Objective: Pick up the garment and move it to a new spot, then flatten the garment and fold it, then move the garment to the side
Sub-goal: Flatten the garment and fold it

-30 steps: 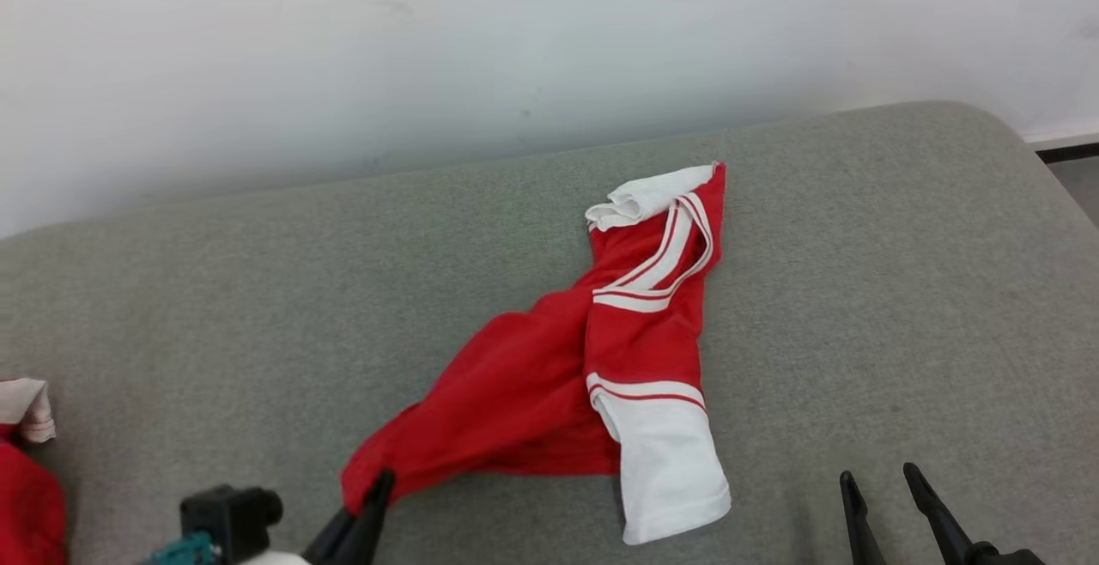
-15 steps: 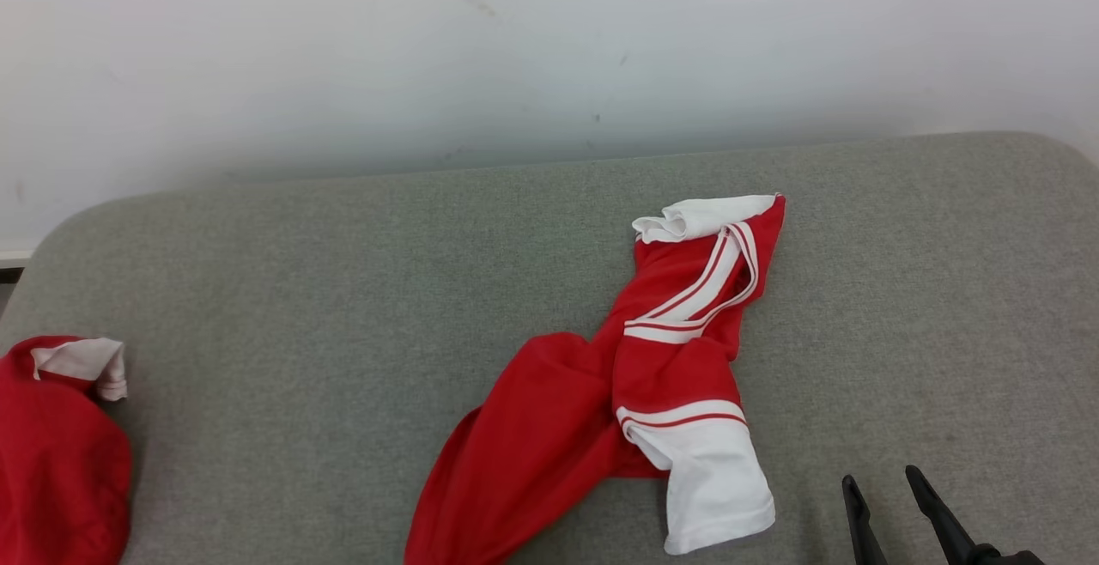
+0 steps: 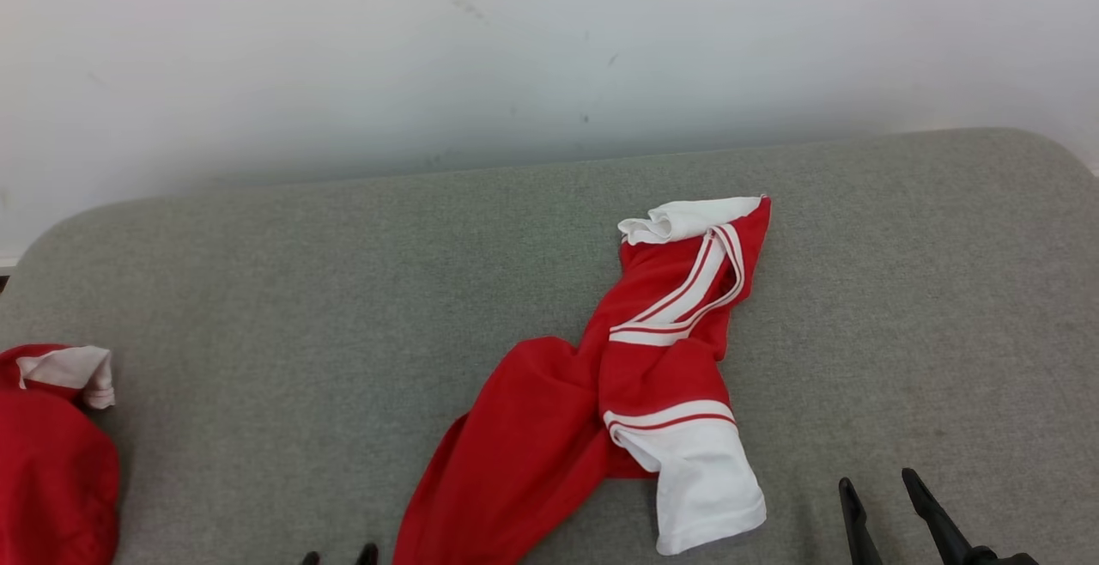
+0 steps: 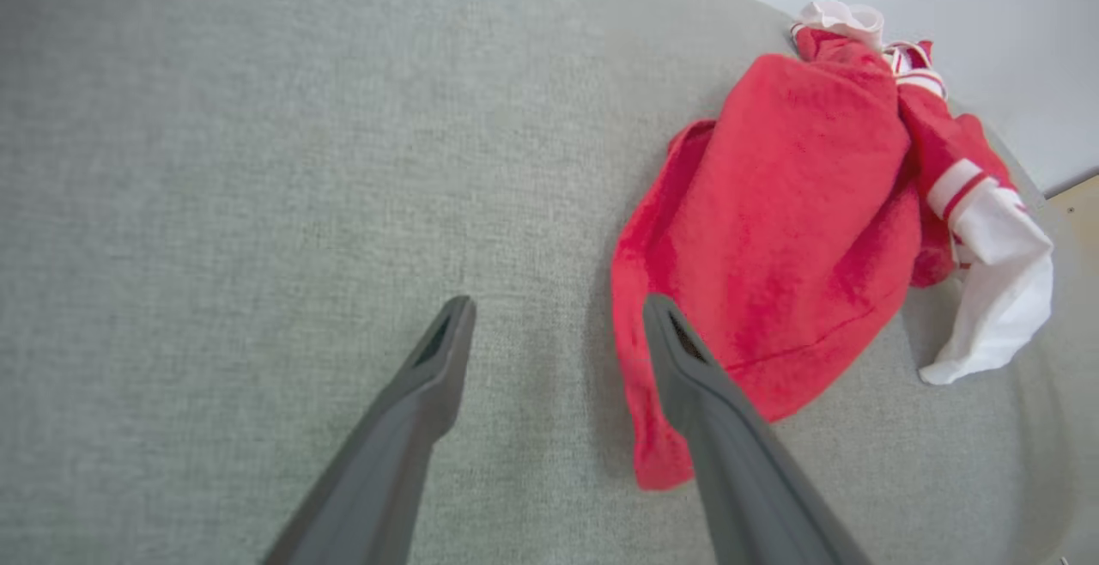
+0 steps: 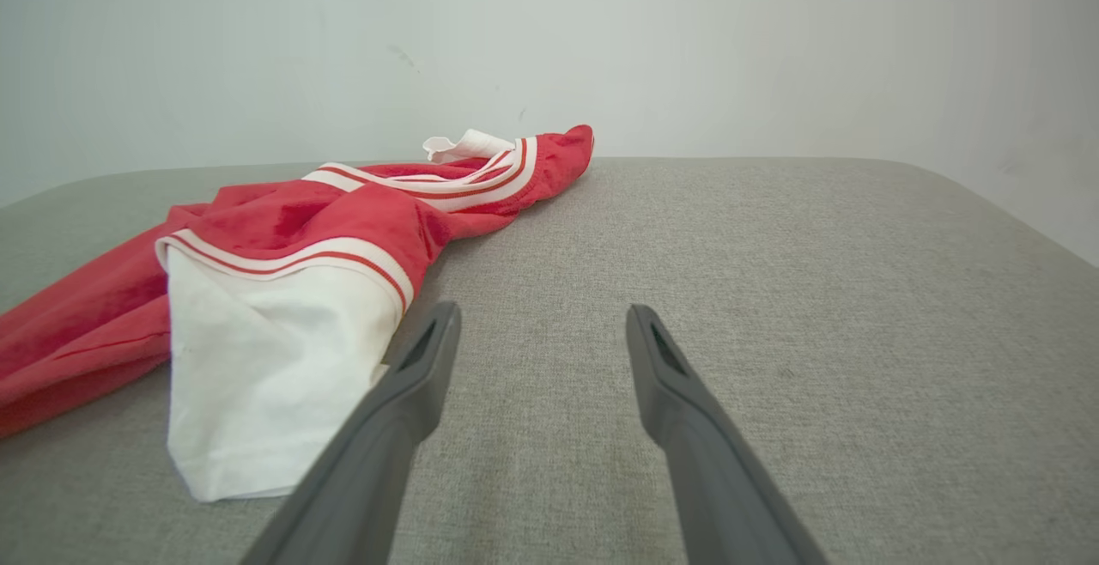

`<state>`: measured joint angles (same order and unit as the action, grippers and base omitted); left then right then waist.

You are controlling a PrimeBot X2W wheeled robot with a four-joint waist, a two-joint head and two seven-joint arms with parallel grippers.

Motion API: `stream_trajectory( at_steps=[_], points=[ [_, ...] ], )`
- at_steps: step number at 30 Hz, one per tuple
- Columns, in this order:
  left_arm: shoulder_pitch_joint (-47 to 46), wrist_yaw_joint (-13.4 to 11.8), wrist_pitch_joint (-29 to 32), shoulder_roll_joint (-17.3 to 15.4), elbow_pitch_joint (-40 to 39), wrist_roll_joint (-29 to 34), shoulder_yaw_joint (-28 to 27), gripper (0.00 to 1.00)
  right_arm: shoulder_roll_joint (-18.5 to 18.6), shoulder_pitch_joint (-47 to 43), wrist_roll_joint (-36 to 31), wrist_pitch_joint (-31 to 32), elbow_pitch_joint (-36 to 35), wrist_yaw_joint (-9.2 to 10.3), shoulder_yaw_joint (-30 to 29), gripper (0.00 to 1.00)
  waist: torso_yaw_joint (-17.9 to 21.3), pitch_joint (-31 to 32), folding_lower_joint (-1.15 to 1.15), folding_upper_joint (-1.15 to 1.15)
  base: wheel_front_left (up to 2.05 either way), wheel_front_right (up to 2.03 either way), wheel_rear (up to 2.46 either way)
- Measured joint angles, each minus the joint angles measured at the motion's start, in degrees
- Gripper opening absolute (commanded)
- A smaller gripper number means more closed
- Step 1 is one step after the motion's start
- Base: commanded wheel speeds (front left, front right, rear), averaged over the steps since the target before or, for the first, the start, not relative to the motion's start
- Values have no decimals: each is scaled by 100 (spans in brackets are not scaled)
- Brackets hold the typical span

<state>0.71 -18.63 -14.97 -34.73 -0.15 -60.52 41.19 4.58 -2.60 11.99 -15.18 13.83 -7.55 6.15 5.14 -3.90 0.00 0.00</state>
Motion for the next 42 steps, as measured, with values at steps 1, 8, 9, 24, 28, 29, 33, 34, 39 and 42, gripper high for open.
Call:
stream_trajectory(
  at_steps=[1,8,9,24,28,29,33,34,39,42],
  points=[
    [-12,-41,0,-71,-178,37,-41,100,-3,1,0,1,3,0,-8,100,10,-3,0,0,0,0,0],
    [-540,115,341,240,-1069,216,280,100,-44,79,1,1,18,0,54,100,160,-41,0,0,0,0,0],
    [-647,161,426,341,-1047,254,401,100,-44,115,1,0,16,0,63,100,194,-54,0,0,0,0,0],
    [-1954,838,1042,1827,1152,509,1340,100,-100,404,36,0,0,0,100,100,927,-489,0,0,0,0,0],
    [-2132,951,1029,2001,1581,550,1381,100,-119,422,56,1,-1,0,93,100,1088,-617,0,0,0,0,0],
    [-2169,1025,1038,2042,1642,549,1407,100,-123,428,58,0,-2,0,87,100,1112,-648,0,0,0,0,0],
    [-2338,1195,1020,2161,1791,530,1406,0,-136,444,58,1,-2,0,53,100,1122,-691,0,0,0,0,0],
    [-2336,1228,1003,2164,1748,456,1343,0,-140,442,58,0,1,0,42,100,1109,-677,0,0,0,0,0],
    [-2329,1315,1174,1716,848,257,1173,0,-147,390,52,0,15,0,-38,100,1000,-557,0,0,0,0,0],
    [-2314,1292,1451,1207,-57,108,983,0,-151,360,41,1,25,0,-18,100,913,-465,0,0,0,0,0]
  ],
)
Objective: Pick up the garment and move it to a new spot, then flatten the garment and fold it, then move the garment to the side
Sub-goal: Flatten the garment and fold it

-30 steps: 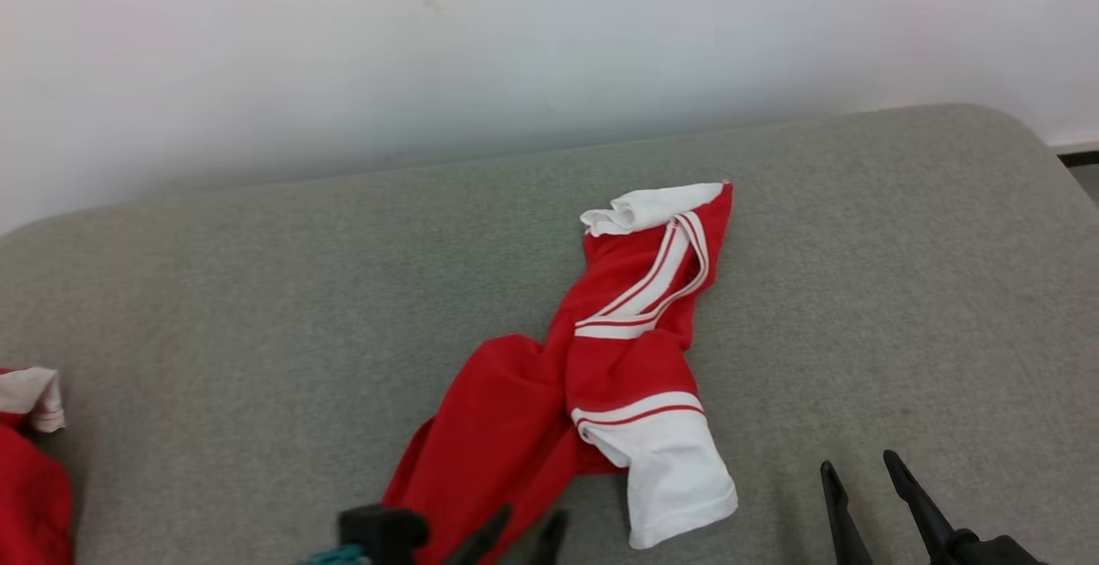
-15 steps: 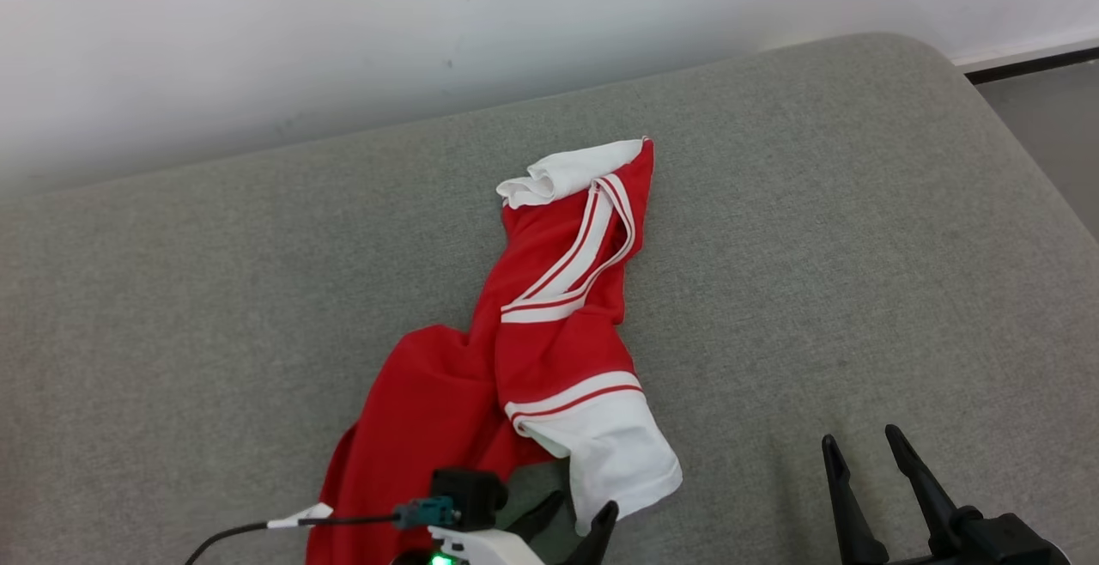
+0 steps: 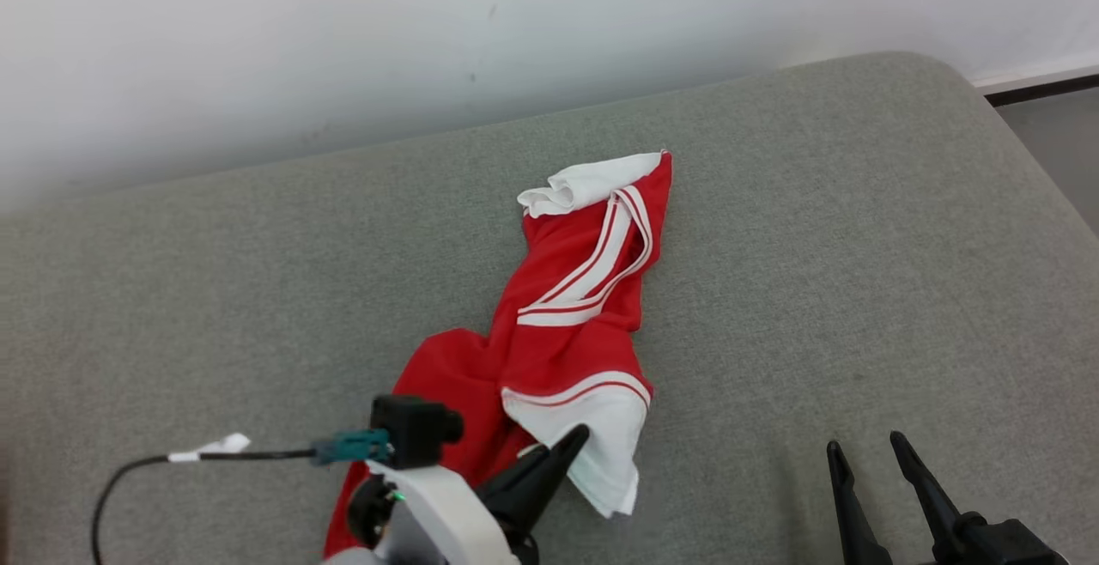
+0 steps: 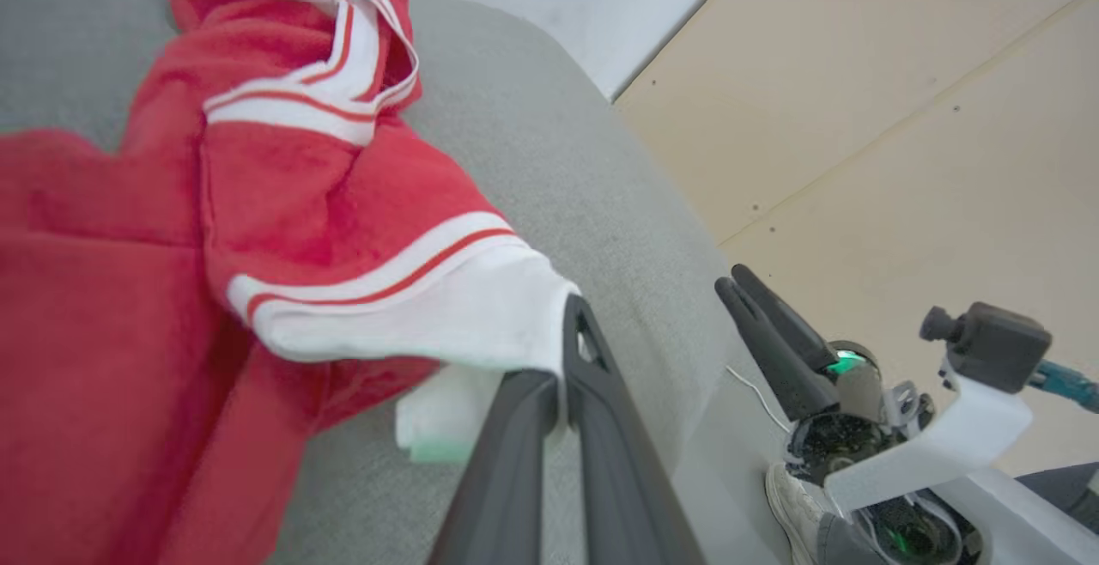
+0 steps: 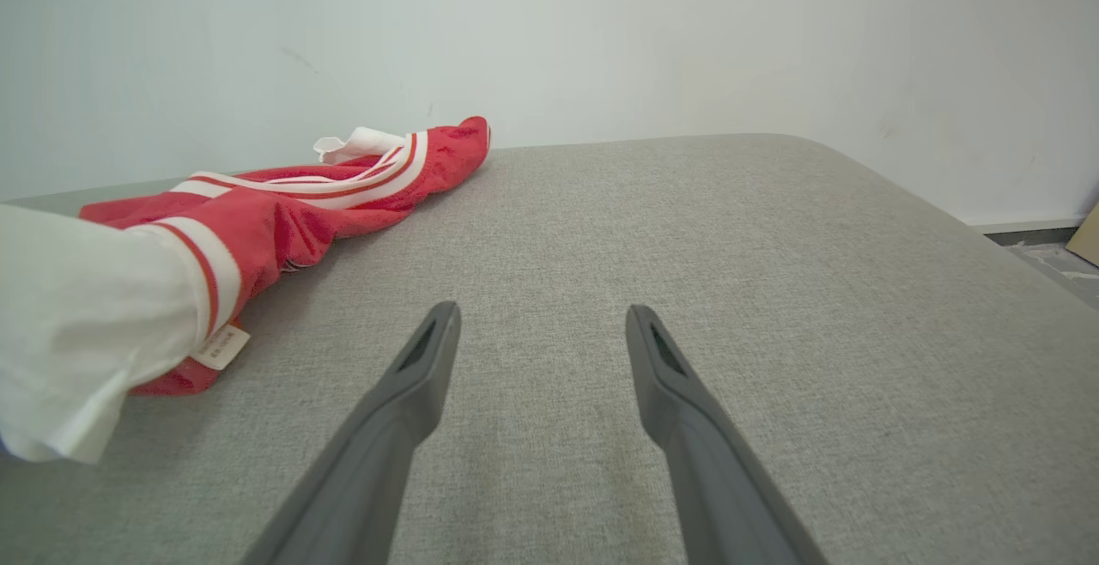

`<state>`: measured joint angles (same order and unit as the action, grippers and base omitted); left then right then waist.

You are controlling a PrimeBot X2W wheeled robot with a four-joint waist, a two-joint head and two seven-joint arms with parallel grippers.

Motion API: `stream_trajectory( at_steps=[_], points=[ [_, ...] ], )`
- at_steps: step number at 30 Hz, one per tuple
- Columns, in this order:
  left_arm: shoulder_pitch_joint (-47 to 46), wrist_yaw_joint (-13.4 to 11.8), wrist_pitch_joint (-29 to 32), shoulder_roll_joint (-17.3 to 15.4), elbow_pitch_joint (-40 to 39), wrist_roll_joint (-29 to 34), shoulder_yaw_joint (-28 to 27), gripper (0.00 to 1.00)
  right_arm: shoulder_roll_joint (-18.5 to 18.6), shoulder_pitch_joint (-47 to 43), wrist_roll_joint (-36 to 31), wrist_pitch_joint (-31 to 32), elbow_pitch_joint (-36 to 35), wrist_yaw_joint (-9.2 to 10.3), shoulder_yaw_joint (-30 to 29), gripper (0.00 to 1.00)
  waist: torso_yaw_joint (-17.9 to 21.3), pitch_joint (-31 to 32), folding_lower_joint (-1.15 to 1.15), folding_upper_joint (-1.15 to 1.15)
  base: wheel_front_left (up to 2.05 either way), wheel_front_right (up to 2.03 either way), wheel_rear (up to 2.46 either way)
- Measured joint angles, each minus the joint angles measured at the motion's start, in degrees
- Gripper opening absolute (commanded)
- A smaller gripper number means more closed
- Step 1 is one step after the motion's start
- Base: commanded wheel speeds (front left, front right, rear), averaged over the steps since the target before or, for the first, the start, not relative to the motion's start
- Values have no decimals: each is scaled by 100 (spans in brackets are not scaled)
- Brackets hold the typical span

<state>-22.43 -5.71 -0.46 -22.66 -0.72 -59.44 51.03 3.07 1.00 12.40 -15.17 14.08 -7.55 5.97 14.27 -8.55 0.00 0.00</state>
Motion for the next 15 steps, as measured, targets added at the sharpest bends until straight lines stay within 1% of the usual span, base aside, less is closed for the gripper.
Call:
stream_trajectory(
  at_steps=[2,5,9,12,15],
  points=[
    [-10,-71,229,-399,-584,-62,-144,0,-7,1,-8,0,-1,0,34,100,-51,55,0,0,0,0,0],
    [-43,-133,494,-821,-1298,-353,-444,0,-5,-1,-8,-1,11,0,74,100,-111,132,0,0,0,0,0],
    [-378,-264,836,-1436,-1749,-427,-813,0,-9,2,-8,0,44,0,123,100,-149,194,0,0,0,0,0],
    [-672,-294,1100,-1625,-1935,-431,-944,0,-9,8,-8,0,62,0,163,100,-113,230,0,0,0,0,0],
    [-986,-285,1366,-1579,-2037,-479,-912,0,-8,12,-8,-1,76,0,197,100,-43,252,0,0,0,0,0]
  ],
)
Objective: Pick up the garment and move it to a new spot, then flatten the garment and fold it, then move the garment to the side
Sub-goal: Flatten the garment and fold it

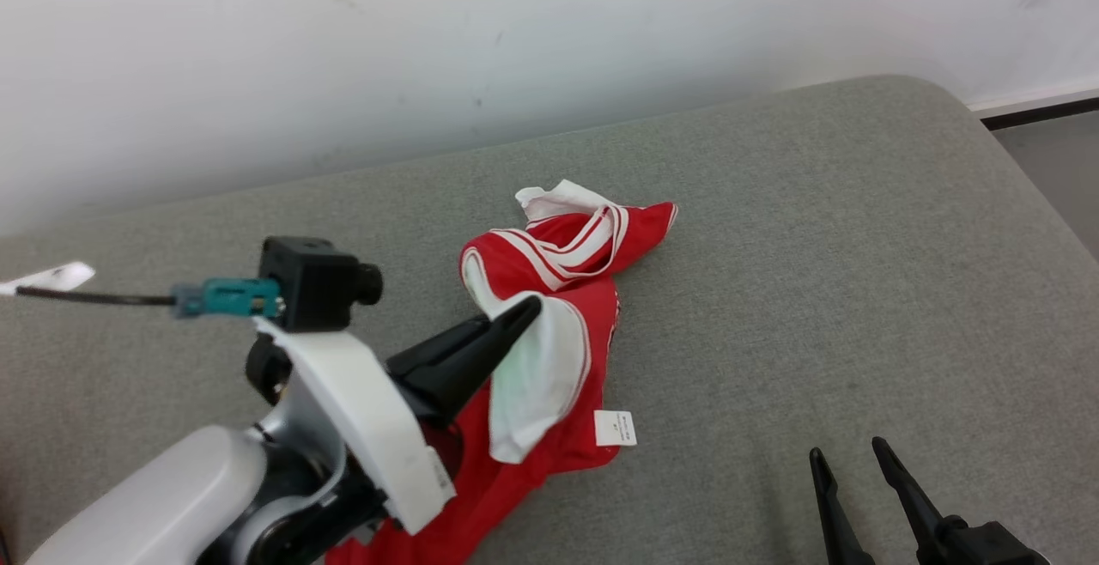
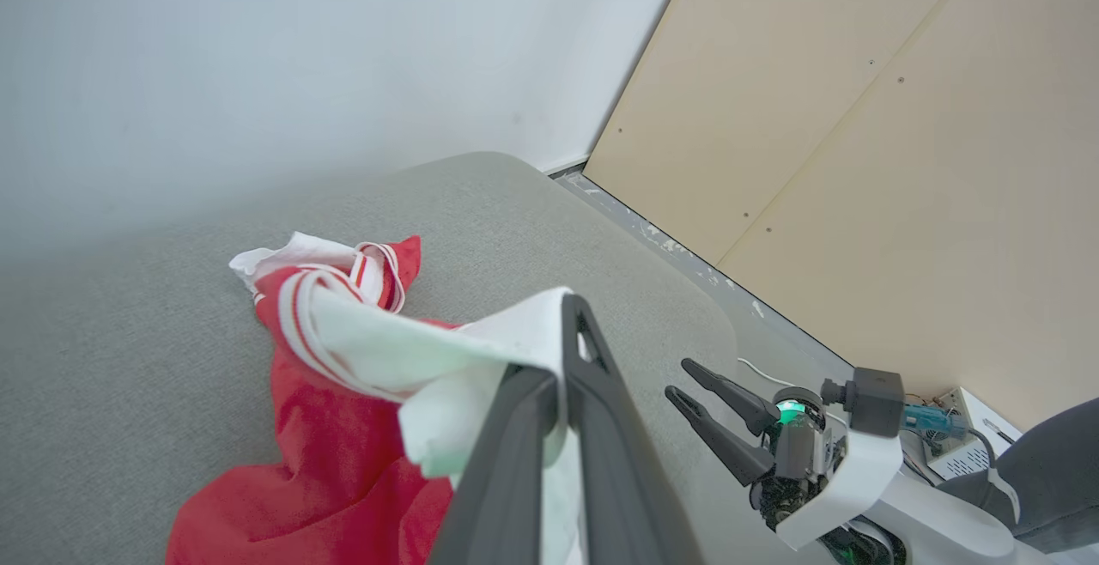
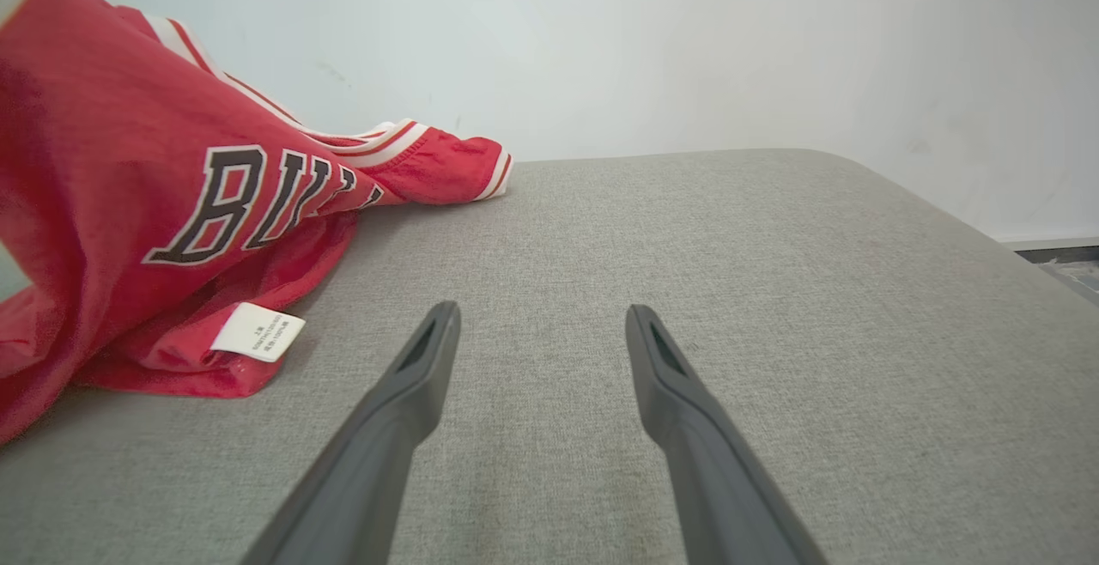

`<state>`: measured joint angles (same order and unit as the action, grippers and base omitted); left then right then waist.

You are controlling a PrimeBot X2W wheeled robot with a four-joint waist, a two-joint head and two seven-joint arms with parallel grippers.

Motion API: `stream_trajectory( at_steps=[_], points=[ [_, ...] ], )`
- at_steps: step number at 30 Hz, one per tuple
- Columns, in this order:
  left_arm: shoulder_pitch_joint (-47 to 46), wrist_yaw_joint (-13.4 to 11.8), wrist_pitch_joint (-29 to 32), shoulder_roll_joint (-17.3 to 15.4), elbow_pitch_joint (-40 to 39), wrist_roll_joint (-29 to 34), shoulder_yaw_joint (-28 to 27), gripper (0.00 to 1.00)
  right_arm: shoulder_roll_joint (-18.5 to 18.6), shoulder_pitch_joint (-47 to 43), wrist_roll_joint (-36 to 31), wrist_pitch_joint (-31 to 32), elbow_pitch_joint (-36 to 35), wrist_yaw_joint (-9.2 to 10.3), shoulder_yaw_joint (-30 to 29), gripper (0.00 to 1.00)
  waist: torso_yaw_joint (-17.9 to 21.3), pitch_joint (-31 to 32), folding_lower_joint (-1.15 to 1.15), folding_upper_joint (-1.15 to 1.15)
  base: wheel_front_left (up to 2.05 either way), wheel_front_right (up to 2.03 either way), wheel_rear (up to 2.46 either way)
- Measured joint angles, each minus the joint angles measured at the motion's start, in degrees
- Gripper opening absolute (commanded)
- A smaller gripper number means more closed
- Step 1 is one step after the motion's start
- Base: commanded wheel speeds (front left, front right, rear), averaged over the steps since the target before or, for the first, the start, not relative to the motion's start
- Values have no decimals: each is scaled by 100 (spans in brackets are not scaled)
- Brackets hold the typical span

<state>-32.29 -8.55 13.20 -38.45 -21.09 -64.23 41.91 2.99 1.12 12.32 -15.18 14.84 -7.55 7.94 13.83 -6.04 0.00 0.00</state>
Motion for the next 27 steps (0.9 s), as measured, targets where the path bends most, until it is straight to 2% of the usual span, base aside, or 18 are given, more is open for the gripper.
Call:
stream_trajectory(
  at_steps=[2,5,9,13,18,19,20,21,27],
  points=[
    [-243,34,170,176,41,9,135,0,-1,12,1,0,5,0,20,100,61,-9,0,0,0,0,0],
    [-619,90,398,625,302,179,465,0,-4,69,30,0,14,0,60,100,172,-43,0,0,0,0,0],
    [-1038,176,568,1439,884,292,921,0,-10,153,96,1,5,0,79,100,382,-126,0,0,0,0,0],
    [-1329,281,589,2199,1580,511,1347,0,-11,239,215,0,-1,0,119,100,633,-245,0,0,0,0,0],
    [-1383,454,508,2856,2485,672,1800,0,-7,243,347,0,21,0,105,100,923,-434,0,0,0,0,0],
    [-1386,456,400,2947,2687,755,1844,16,-10,247,360,0,21,0,99,100,964,-477,0,0,0,0,0],
    [-1396,452,277,3022,2885,872,1893,94,-9,252,366,1,21,0,101,100,1000,-517,0,0,0,0,0],
    [-1422,447,157,3086,3065,1020,1952,100,-10,255,385,1,16,0,100,100,1030,-555,0,0,0,0,0],
    [-1454,552,-426,3340,3567,1432,2220,100,-8,261,409,1,0,0,4,100,989,-647,0,0,0,0,0]
  ],
)
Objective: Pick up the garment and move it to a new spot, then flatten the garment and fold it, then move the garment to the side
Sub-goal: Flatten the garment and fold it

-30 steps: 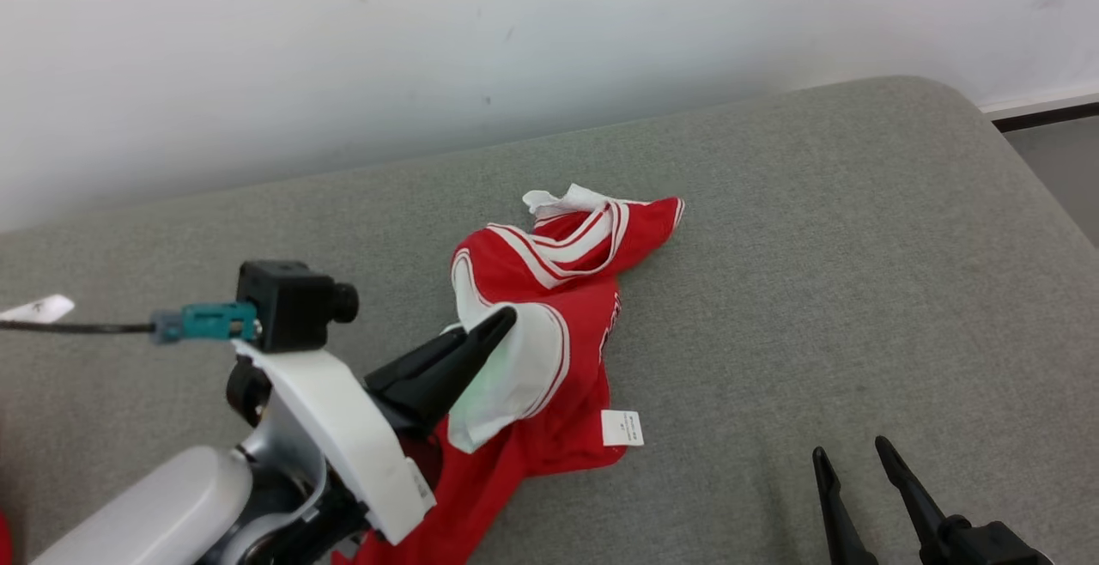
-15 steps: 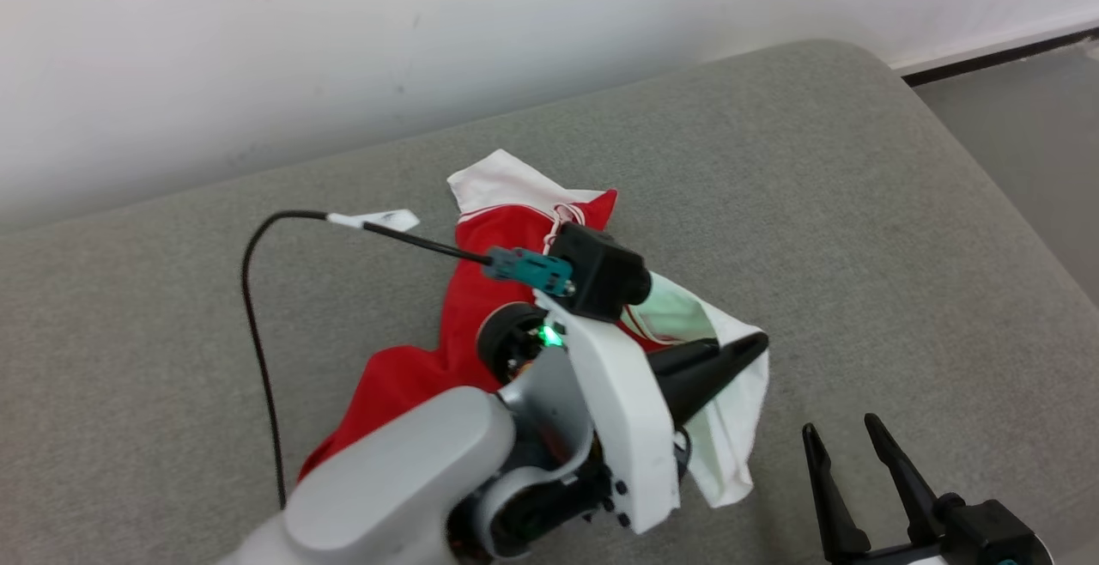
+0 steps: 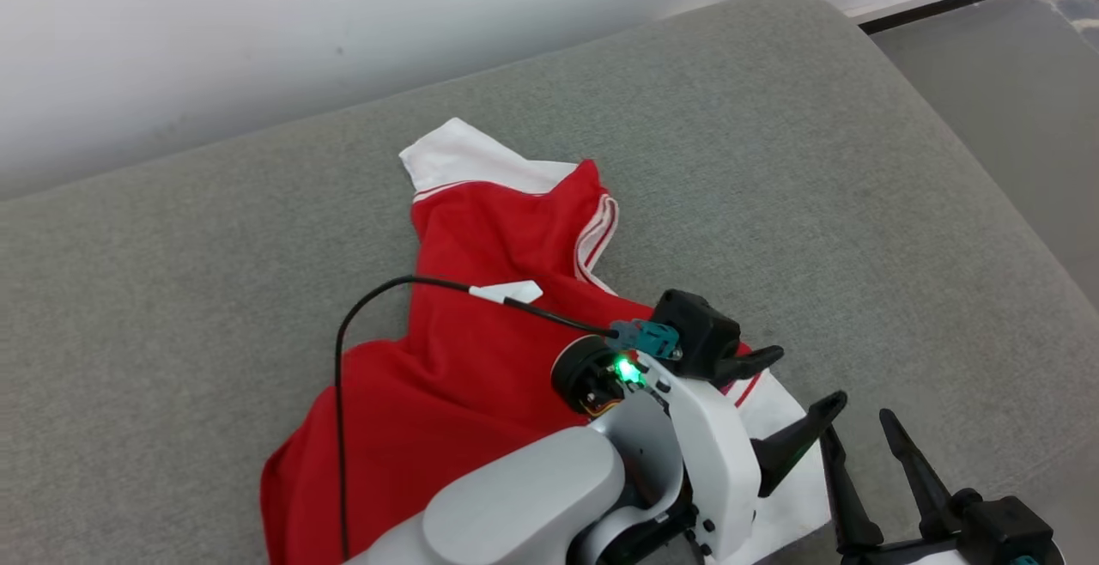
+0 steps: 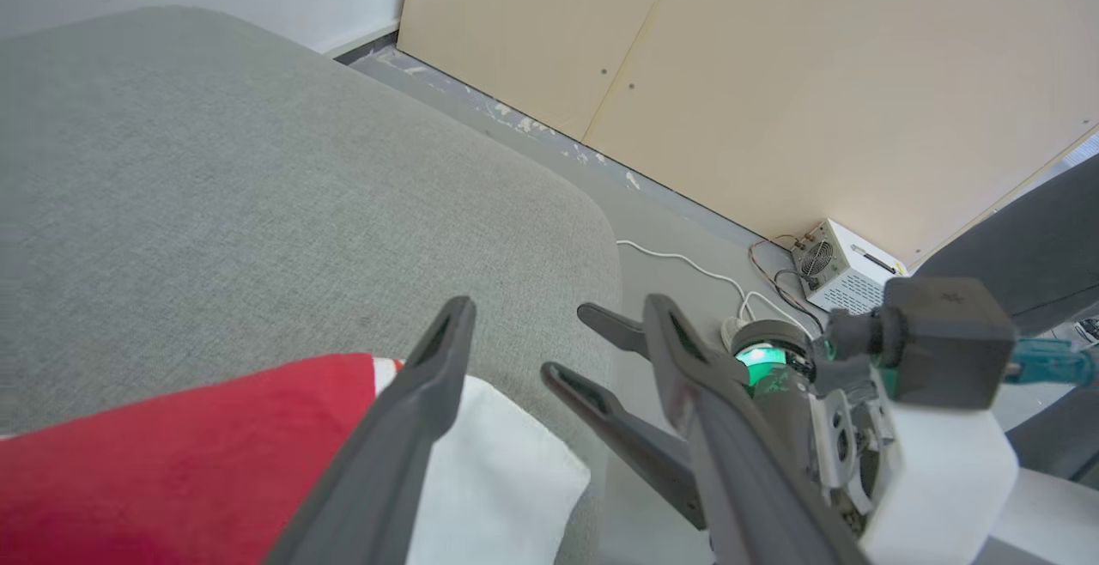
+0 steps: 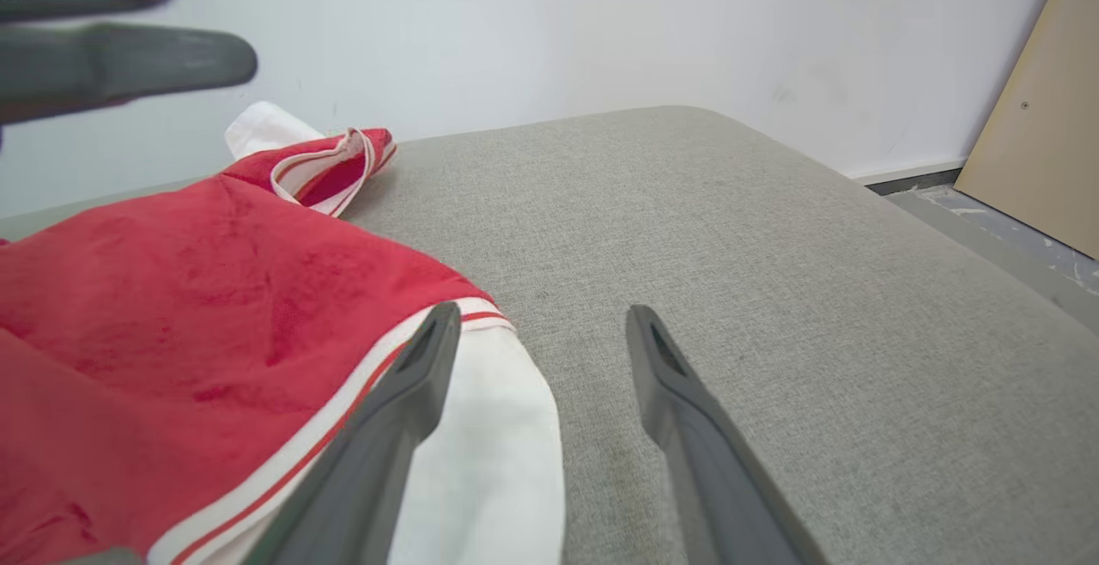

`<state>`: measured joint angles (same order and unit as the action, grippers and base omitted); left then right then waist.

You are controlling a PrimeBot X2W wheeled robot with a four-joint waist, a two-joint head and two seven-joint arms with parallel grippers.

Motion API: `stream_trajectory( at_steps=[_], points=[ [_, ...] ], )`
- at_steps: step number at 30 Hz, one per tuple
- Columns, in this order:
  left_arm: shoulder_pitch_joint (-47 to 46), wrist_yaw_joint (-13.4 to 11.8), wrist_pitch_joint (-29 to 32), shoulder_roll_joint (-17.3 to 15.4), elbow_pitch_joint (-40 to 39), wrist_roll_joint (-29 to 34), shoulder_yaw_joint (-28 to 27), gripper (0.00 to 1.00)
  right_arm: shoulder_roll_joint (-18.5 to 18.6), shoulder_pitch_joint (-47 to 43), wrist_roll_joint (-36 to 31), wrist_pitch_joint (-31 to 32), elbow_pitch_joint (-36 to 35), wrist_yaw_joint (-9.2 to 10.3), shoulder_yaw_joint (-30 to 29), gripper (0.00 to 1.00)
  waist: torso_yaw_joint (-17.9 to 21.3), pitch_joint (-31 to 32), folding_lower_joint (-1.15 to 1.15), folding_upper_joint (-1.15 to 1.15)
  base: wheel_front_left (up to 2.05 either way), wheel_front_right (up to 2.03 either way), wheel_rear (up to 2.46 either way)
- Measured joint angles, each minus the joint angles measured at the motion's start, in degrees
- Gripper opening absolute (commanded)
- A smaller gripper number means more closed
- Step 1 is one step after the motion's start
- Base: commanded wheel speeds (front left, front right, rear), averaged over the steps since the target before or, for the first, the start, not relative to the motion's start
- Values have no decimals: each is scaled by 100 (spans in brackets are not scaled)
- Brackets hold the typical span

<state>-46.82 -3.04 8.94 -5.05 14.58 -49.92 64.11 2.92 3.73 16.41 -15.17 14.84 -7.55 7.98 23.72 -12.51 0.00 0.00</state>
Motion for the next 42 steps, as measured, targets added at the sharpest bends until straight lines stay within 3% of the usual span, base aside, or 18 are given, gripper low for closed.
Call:
stream_trajectory(
  at_steps=[6,17,22,27,34,42],
  points=[
    [1,-193,-765,-69,-91,269,-258,100,-7,0,-157,0,-73,0,-152,100,-280,83,0,0,0,0,0],
    [1004,-1102,-1822,-1258,-583,399,-969,100,130,-155,-630,0,-526,0,-538,100,-931,499,1,0,0,0,0],
    [1680,-1516,-2225,-1591,-634,514,-1230,100,281,-264,-683,-1,-706,0,-631,100,-1249,727,1,-1,0,0,0],
    [2465,-1773,-2375,-1773,-720,668,-1572,100,385,-382,-724,-1,-726,0,-699,100,-1515,972,1,-1,0,0,0],
    [3677,-1803,-2405,-1595,-1084,1547,-2531,100,470,-595,-838,-1,-642,0,-737,100,-1867,1196,0,0,0,0,0],
    [4873,-1347,-2406,-1033,-1152,2516,-3698,100,482,-675,-934,-1,-512,0,-715,100,-2053,1408,1,0,0,0,0]
  ],
)
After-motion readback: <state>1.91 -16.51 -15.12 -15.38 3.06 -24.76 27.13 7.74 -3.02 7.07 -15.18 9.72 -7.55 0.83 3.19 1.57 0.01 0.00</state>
